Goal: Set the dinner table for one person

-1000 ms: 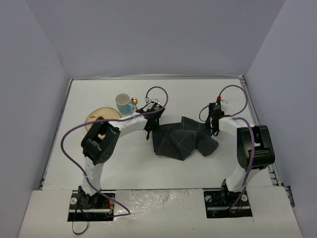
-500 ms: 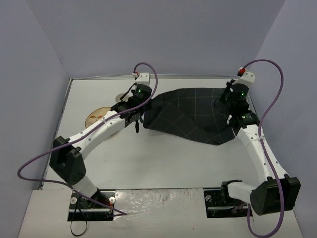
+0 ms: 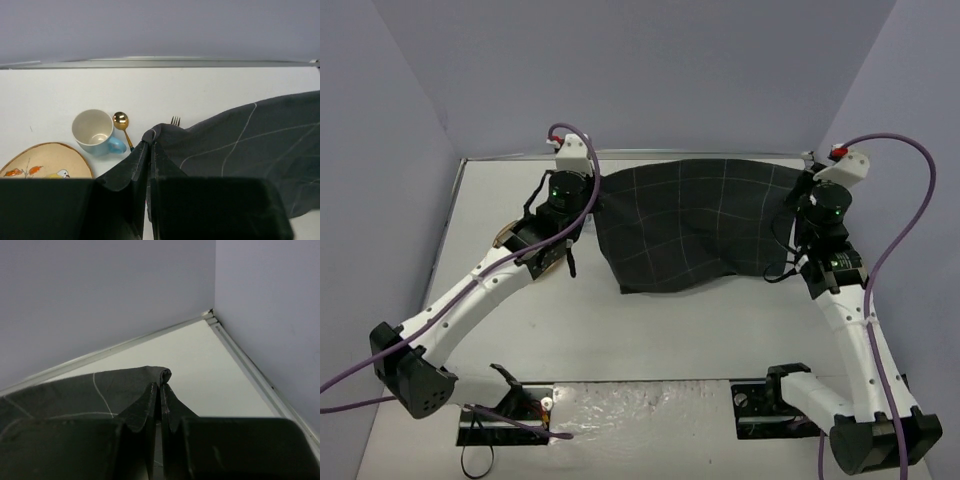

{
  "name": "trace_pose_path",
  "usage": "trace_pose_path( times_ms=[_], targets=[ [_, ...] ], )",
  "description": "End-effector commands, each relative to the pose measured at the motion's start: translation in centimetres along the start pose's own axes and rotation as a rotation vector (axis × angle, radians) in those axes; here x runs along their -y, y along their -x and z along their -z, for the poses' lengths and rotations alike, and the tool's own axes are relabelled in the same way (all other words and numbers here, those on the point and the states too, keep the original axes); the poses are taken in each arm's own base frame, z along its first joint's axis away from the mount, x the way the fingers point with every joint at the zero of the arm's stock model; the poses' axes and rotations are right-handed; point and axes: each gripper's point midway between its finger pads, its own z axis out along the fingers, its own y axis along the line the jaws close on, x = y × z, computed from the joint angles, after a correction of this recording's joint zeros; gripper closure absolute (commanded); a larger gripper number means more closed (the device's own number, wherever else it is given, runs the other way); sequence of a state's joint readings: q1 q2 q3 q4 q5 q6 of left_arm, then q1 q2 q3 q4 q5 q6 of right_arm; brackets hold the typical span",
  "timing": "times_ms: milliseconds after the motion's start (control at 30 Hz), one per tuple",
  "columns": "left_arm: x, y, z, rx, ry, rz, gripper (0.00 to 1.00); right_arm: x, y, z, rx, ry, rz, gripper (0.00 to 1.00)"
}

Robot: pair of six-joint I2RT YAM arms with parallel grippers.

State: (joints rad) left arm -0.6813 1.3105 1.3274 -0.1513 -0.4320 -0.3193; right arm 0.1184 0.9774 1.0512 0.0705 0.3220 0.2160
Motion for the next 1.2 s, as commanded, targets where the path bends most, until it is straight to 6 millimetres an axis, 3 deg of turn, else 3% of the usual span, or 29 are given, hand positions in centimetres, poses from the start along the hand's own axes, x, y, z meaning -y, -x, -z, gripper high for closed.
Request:
trace_pose_path(
  times_ms=[0, 333, 467, 567, 700, 800, 867, 1033, 1167],
  targets=[
    [0.1, 5.9, 4.4, 0.167, -0.066, 0.048, 1.0, 2.4, 6.7, 3.7, 0.184, -0.081, -0.053, 1.0],
    [5.9, 5.0, 12.8, 0.172, -0.277, 0.01, 1.0, 6.4, 8.0, 10.2, 0.209, -0.171, -0.092, 1.0],
    [6.8, 4.0, 14.0, 0.146, -0.3, 0.046, 1.0, 8.4, 7.5, 11.9, 0.173, -0.26, -0.108, 1.0],
    [6.5, 2.8, 13.5, 0.131, -0.247, 0.072, 1.0, 10.0, 6.3, 12.2, 0.138, -0.35, -0.098, 1.0],
    [5.7, 0.8, 10.4, 0.074, -0.1, 0.085, 1.0, 10.4, 3.0, 9.6, 0.031, -0.44, -0.037, 1.0],
    [7.2, -2.8, 6.8, -0.032, -0.112, 0.09, 1.0, 9.7, -0.3, 6.5, -0.064, -0.476, -0.008, 1.0],
    [7.1, -4.8, 4.1, -0.085, -0.084, 0.113, 1.0, 9.6, -1.7, 5.1, -0.092, -0.493, 0.0, 1.0],
    [6.8, -12.4, -4.6, -0.212, 0.015, 0.109, 1.0, 8.8, -10.2, -2.0, -0.246, -0.498, 0.061, 1.0],
    [5.7, -17.1, -9.9, -0.312, 0.07, 0.191, 1.0, 9.9, -14.9, -6.6, -0.334, -0.482, 0.091, 1.0]
  ],
)
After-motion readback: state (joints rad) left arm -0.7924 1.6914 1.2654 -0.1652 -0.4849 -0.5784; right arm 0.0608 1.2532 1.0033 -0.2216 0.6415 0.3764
